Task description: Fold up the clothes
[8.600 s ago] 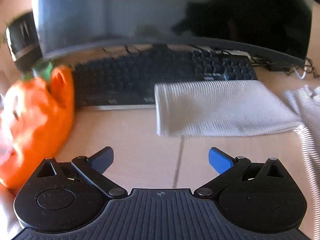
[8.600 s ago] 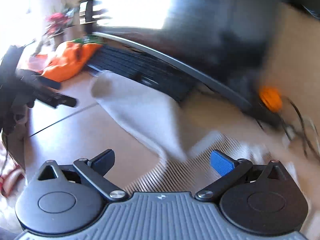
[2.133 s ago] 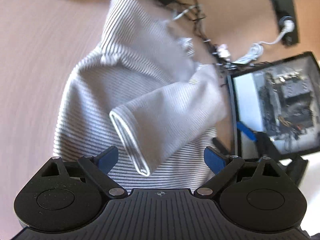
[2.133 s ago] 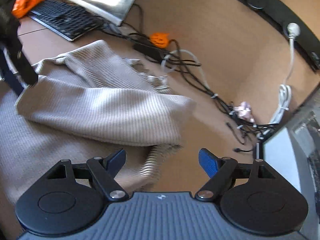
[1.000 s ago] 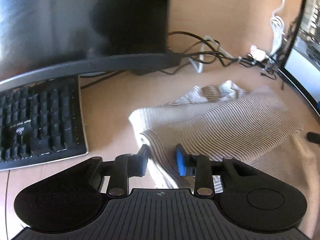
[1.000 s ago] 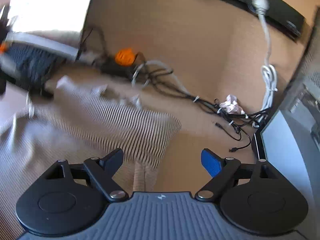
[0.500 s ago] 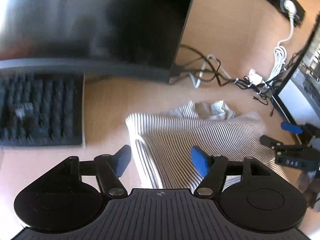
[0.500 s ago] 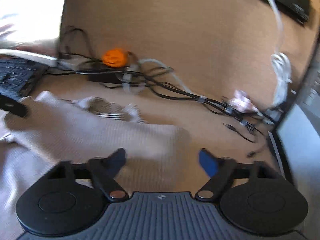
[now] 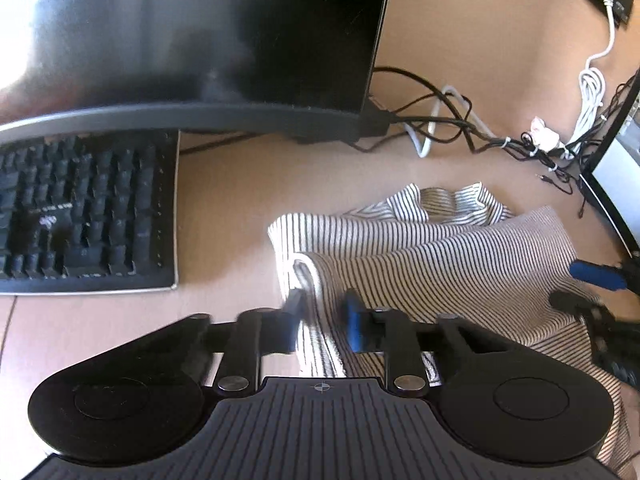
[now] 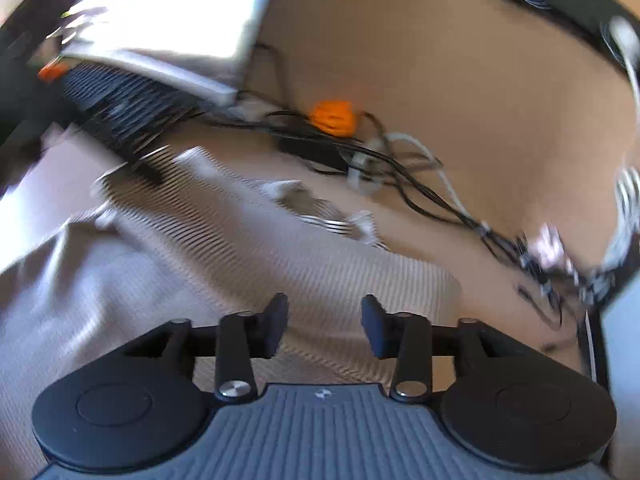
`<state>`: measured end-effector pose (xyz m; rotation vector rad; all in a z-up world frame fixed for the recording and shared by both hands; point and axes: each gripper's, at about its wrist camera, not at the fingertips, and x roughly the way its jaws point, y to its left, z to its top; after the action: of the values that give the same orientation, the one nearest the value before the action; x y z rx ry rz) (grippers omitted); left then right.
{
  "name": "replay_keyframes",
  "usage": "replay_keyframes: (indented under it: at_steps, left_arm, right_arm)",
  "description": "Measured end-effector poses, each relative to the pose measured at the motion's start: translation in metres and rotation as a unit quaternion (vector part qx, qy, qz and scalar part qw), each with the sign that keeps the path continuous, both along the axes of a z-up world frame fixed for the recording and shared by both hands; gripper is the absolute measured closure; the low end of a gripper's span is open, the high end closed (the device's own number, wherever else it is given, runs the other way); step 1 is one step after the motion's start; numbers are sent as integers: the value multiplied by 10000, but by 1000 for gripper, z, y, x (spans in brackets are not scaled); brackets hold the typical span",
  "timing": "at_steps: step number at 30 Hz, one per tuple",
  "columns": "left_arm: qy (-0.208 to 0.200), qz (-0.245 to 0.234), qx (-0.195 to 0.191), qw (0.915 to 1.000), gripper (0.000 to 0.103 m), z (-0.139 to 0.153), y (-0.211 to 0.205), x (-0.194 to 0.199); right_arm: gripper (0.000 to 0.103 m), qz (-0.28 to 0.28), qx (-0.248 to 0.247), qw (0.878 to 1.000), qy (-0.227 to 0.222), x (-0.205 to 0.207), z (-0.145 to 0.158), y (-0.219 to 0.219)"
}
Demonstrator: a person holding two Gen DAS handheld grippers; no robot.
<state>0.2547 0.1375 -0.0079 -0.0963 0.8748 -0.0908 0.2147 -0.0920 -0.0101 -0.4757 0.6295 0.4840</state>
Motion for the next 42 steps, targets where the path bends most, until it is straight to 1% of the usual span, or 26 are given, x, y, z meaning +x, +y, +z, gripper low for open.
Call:
replay_keyframes:
  at_steps: [1,2,4,6,7,8,9,11,14,15,16,18,19,21,23,24,28,30,31,33,34,35,36,38,40,42]
  left_arm:
    - [-41,-10,-2,10000,90,2,0,0]
    - [-80,-24,-12,10000,90,5,1,0]
    - [-157,-52,-33,9999,91,10,2,0]
    - [-206,-91,0,9997,91,13,0,0]
    - [-228,-111,23,9997,92,14,-1,1]
    - [-260,-124,32,9996,92,15,-1,0]
    - [-296,-135,33,9995,92,17,-2,0]
    - [-342,-147,28,9993,92,19,-2,0]
    - [-312,-131,-1,9994,92,18,0,3]
    - [-341,-130,3,9993,92,20,1,3]
    - [-398,-139,11,9991,92,24,1,3]
    - [-513,-156,26,9986,92,31,0,3]
    - [-570,-165,34,9982,92,35,0,3]
    - [-684,-182,49,9975,92,42,0,4]
    - [-836,-218,66,9962,92,51,0,3]
    - [-904,-235,89,9956,92,54,1,4]
    - [-667,-152,317,9972,92,29,3,8]
    - [-359,-156,460,9982,92,7,3,11]
    - [-225,-153,490,9984,90,-3,3,12]
    - [-233,-134,425,9987,87,-9,7,8]
    - [-255,-124,342,9990,84,-5,10,7]
    - [-272,-105,247,9993,77,1,13,5]
    - [-320,-79,163,9993,74,7,16,3]
    - [-510,-47,42,9987,72,22,21,-3]
    - [-643,-127,-191,9977,71,32,21,-6]
    - [-683,-266,-482,9961,70,37,19,-7]
  right_arm:
    - [58,159,-202,9996,-75,-5,-4,4]
    - [57,236,-411,9988,-146,-6,-9,8]
    - [57,217,-620,9976,-204,-4,-16,12]
    - [57,216,-602,9978,-192,-2,-14,13]
    - [57,308,-607,9974,-226,-7,-11,13]
    - [55,445,-568,9970,-271,-13,-7,13]
    - [49,556,-538,9966,-288,-18,-4,14]
    - [47,689,-658,9950,-311,-25,-5,15]
    - [48,585,-1096,9914,-411,-22,-21,16]
    - [49,511,-1130,9914,-410,-18,-24,13]
    - [63,449,-1113,9919,-412,-15,-24,9]
    - [85,351,-972,9932,-530,-12,-14,2]
    - [87,296,-889,9937,-618,-11,-8,-1]
    - [88,179,-750,9935,-835,-10,8,-5]
    - [88,180,-735,9937,-827,-7,10,-6]
    - [88,199,-739,9940,-780,-6,7,-5]
    - [88,299,-864,9950,-411,-4,-20,2]
    - [86,323,-889,9952,-248,-2,-29,2]
    - [86,337,-892,9953,-173,-2,-32,2]
    - [85,346,-773,9964,-66,0,-23,-6]
    - [83,244,-517,9984,30,4,-14,-14]
    - [81,142,-259,9995,125,7,-4,-22]
    - [80,41,-2,9997,221,10,6,-30]
    - [80,-239,379,9986,297,19,18,-42]
    - [78,-599,617,9958,299,31,20,-50]
    - [75,-964,677,9925,328,47,8,-52]
